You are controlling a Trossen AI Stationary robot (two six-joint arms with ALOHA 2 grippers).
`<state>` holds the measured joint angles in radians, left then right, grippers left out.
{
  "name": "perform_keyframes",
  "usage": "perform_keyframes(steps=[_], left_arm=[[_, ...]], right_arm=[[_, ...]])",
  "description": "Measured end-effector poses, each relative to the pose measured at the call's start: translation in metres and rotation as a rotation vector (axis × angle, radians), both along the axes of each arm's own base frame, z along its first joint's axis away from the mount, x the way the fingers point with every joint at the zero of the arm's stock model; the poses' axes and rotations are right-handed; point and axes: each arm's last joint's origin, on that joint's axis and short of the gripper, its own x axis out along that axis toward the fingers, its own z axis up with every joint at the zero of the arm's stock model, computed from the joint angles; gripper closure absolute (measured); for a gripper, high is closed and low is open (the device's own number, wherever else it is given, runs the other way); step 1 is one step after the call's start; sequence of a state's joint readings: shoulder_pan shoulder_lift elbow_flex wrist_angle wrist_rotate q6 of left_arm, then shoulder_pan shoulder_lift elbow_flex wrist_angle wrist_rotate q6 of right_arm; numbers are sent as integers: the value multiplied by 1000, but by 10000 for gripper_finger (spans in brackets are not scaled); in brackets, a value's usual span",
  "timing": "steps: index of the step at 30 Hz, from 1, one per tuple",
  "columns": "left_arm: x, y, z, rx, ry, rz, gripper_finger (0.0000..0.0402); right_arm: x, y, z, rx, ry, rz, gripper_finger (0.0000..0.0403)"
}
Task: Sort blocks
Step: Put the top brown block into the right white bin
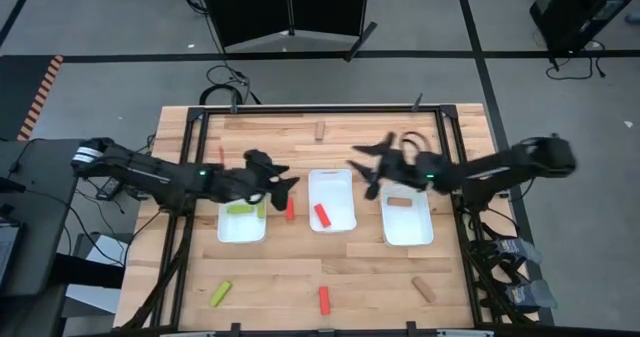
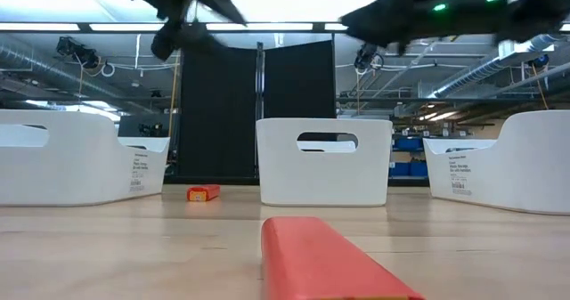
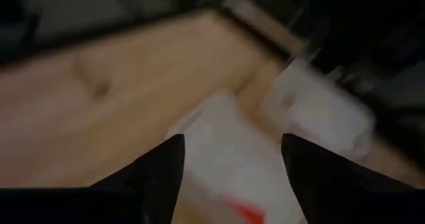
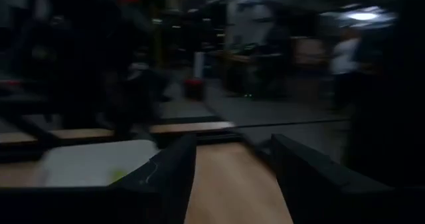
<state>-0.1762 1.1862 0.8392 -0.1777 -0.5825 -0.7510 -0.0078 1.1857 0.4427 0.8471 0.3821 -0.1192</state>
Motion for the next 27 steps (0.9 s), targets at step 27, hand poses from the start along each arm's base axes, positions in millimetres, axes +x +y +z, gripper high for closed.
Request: perform_keyframes(steps=[27], left_arm=[[88,-4,-62,-401,759,233,188]], right_arm=[[-78,31,29,-94,132,-199,157]])
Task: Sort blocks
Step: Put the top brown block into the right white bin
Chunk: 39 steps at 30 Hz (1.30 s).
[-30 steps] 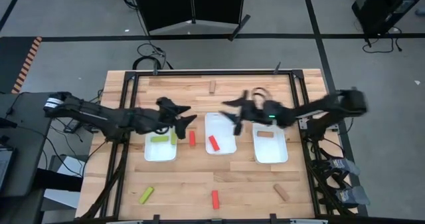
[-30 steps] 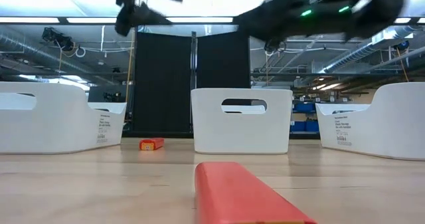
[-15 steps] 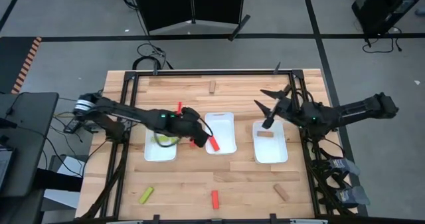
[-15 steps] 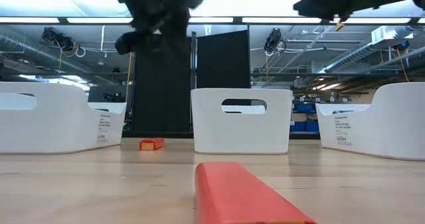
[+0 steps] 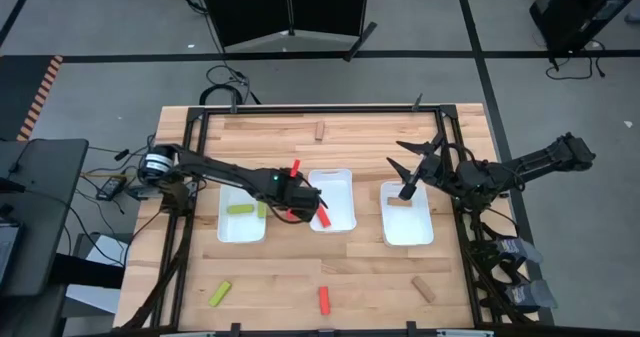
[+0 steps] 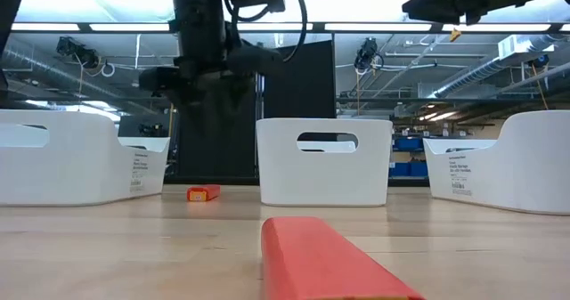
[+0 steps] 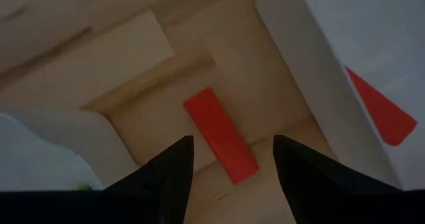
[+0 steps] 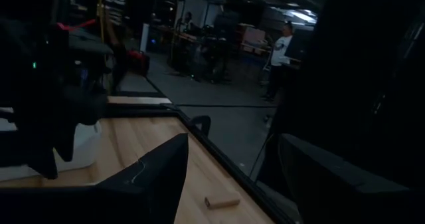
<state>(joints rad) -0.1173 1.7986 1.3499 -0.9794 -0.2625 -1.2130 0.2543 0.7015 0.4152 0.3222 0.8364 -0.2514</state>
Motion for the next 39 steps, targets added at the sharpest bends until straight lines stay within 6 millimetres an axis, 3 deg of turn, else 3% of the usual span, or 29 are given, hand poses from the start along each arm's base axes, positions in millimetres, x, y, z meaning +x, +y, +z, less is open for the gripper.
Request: perform_keyframes(steps=[6,10,15,20,25,33,39], left_arm=[[4,1,-6,-12,-3,18,188],[3,16,13,57,-48,12,188],[14,62,55,154,-160,40,188],[32,126,72,233,-229,30,188],[45,176,64,216,-195,-7,188],[70,230,30,103,-174,-67,188],[66,264,14,56,-120,-6,188]], right_arm=[[1,0,-1,-13,14,-1,156],[2,0,-1,-19,19,-1,157],[2,0,-1,-19,17,-1,157],[2,1,2,-17,-13,-1,158],[2,2,2,-19,-15,7,162],[2,3,2,-18,-18,12,164],[2,3,2,-18,-18,12,165]])
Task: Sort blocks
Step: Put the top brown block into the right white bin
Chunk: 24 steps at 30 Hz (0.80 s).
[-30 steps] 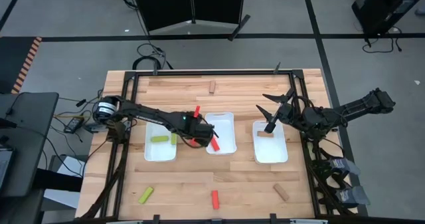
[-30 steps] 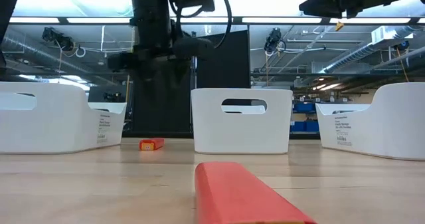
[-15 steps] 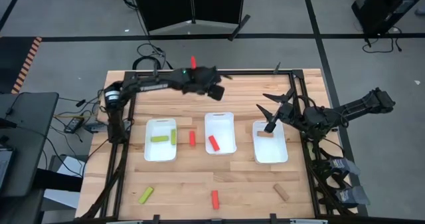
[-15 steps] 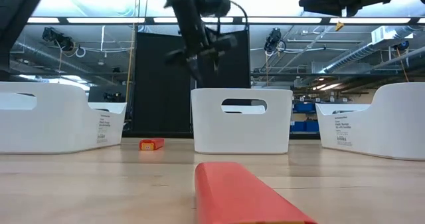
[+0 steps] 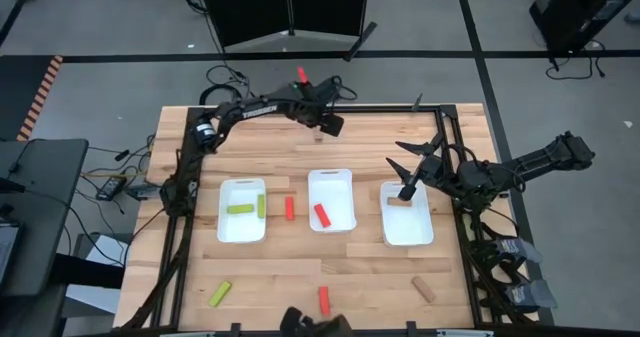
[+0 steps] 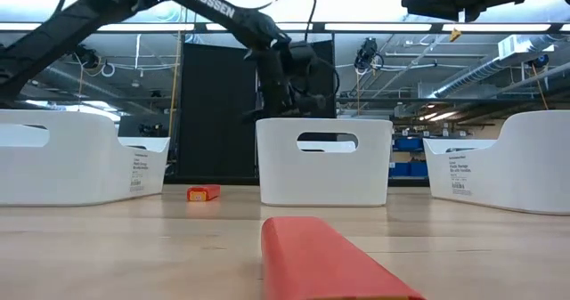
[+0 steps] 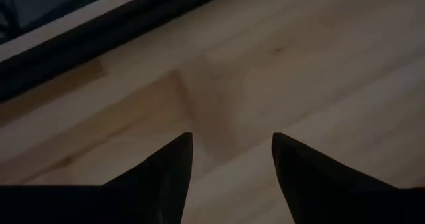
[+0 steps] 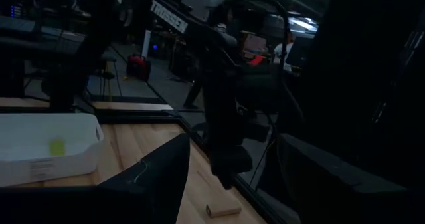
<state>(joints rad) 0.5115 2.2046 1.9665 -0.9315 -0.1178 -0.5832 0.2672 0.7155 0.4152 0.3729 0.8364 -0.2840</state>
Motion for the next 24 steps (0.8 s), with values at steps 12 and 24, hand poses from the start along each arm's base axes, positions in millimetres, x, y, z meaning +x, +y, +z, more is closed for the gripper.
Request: perform_keyframes(steps=[12,24], left_arm=[[-12,24,-12,-116,-43,20,123],[-5,38,-36,-241,-44,85,41]], right_arm=[[1,0,0,-3,-2,0,170],[1,0,2,1,-19,2,177]])
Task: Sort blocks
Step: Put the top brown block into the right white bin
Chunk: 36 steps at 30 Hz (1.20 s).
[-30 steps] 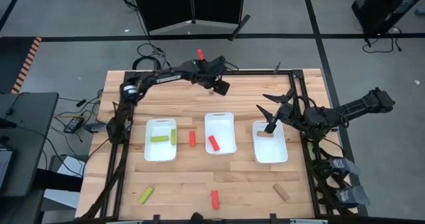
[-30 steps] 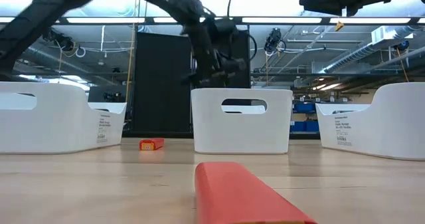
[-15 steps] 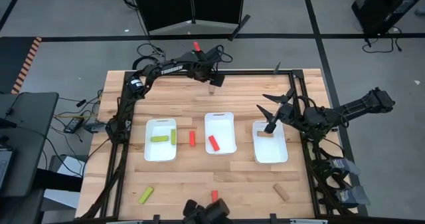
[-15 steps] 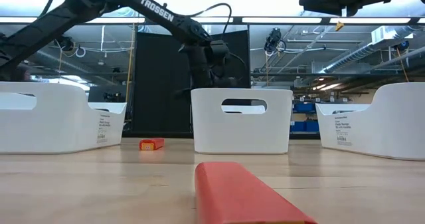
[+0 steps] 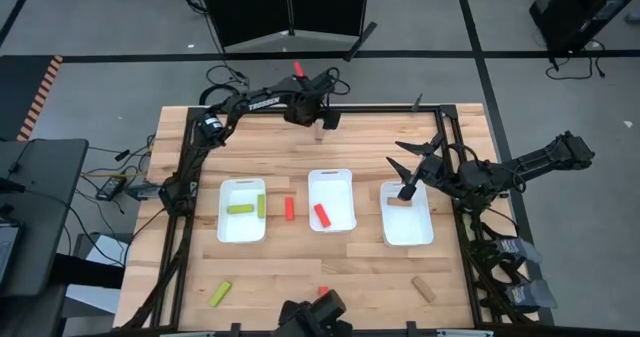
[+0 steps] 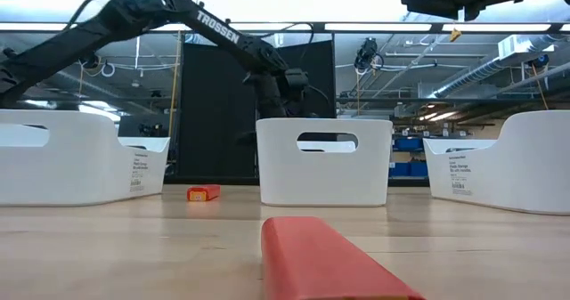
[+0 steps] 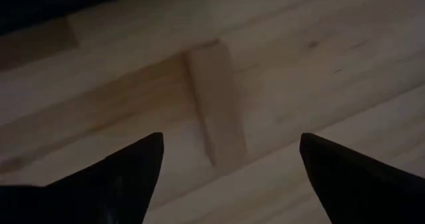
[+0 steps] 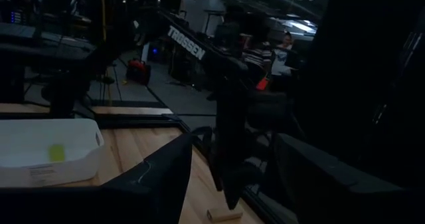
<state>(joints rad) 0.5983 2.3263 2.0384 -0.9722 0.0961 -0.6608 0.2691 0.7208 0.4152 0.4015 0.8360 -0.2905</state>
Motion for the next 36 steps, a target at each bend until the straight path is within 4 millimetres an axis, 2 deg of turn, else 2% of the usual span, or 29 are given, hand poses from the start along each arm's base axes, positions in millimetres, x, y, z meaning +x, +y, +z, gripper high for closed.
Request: perform_keyframes(steps=[8,14,22,36], left_arm=[[11,10,-16,-50,74,3,54],[12,15,-36,-113,165,-5,69],[14,22,-32,-98,130,-5,96],[13,23,-37,-119,101,-79,257]], right_arm=[[0,1,1,2,-9,6,177],[0,1,1,2,-9,6,180],[0,1,1,-5,-4,6,180],[0,1,1,-5,-4,6,185]])
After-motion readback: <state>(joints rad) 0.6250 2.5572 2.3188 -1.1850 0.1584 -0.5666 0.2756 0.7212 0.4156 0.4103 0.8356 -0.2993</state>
